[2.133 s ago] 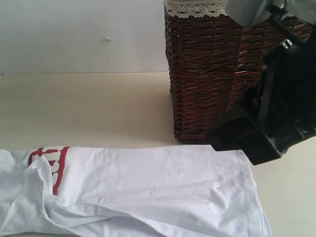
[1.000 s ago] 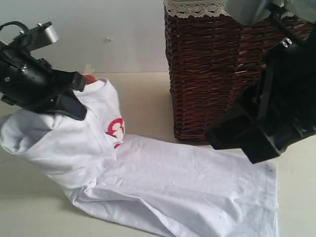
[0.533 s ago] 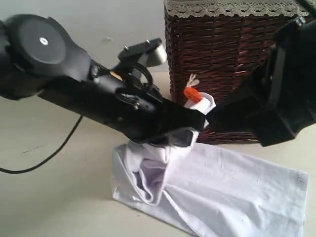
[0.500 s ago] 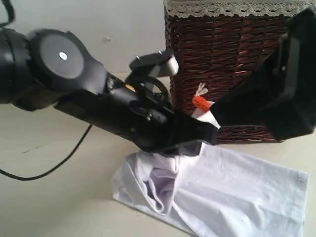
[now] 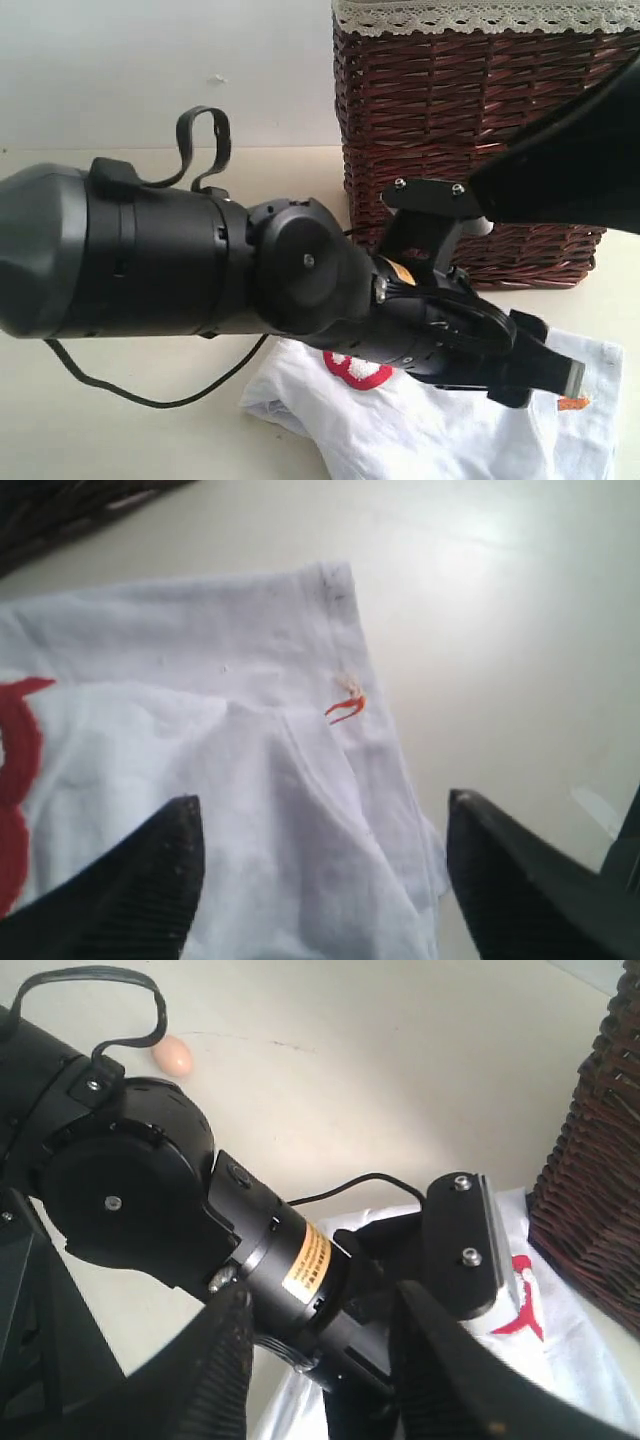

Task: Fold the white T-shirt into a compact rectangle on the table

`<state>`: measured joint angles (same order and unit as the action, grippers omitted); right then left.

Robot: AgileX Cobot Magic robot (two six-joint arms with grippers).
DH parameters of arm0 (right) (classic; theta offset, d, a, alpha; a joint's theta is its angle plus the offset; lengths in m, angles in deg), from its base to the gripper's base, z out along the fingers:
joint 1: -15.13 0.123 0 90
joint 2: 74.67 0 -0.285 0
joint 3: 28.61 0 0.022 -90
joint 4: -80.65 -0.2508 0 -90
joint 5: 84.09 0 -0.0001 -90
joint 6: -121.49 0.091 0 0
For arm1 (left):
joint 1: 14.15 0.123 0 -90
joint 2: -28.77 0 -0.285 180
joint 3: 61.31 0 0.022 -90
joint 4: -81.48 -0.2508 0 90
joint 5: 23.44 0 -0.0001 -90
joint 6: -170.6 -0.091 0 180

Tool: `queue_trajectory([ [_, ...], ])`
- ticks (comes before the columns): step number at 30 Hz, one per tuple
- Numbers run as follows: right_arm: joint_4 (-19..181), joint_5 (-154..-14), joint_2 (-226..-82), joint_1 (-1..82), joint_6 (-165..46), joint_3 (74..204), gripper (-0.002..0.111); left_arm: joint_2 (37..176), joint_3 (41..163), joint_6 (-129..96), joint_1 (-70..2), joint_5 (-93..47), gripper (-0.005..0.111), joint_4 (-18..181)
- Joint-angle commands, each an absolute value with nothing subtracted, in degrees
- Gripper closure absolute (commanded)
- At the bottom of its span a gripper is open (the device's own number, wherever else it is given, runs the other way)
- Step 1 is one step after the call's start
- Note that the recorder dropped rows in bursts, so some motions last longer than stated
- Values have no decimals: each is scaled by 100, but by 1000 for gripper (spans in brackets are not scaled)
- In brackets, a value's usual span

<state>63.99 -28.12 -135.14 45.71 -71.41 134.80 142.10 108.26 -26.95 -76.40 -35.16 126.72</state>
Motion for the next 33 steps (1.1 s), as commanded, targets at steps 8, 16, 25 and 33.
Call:
queue_trajectory([
  [8,6397,-2811,-13482,4582,-7198,13511,65,13552,11089,-2713,-7523,-3718,38,11896],
  [16,6397,-2709,-13448,4582,-7198,13511,65,13413,10424,-2074,-6786,-4224,69,11349],
  [25,6397,-2685,-13445,4582,-7198,13511,65,13520,9472,-1956,-6334,-4495,95,10866],
  [33,6397,-2685,-13445,4582,-7198,13511,65,14065,9776,-1945,-6260,-3563,94,10915],
])
